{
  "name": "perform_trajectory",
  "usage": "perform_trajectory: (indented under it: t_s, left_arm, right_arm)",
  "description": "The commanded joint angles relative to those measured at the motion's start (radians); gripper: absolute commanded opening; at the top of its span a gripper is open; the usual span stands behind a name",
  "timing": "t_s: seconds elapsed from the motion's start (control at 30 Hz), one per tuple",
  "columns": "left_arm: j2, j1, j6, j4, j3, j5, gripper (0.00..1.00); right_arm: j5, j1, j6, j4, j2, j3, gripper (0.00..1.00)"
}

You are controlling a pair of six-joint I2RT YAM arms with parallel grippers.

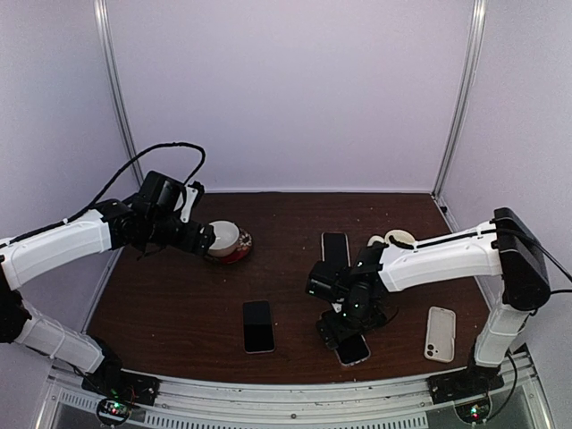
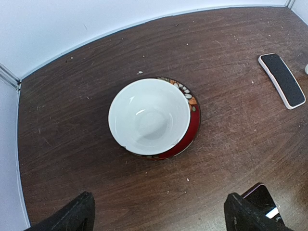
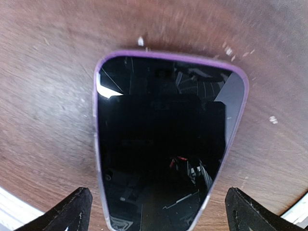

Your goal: Put the phone into the phone case

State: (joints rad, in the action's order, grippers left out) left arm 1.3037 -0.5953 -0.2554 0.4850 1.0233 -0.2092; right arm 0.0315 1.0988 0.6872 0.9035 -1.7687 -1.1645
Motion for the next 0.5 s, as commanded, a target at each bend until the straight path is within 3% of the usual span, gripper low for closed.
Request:
perform_trajectory:
  t_s: [0.0, 0.27, 0.47]
  left_arm:
    - [0.001, 0.006, 0.011, -0.01, 0.032, -0.007, 0.97]
    - [0.003, 0.006, 0.011, -0.01, 0.032, -0.005, 0.97]
    - [0.005, 0.006, 0.012, -0.01, 0.032, -0.007, 0.97]
  right_arm:
    - [0.054, -0.004, 0.025, -0.029, -0.016, 0.034, 0.99]
    - [0.093, -0.005, 0.018, -0.04, -0.026, 0.077, 0.99]
    - [0.075, -0.005, 0.01, -0.032, -0.052, 0.075, 0.81]
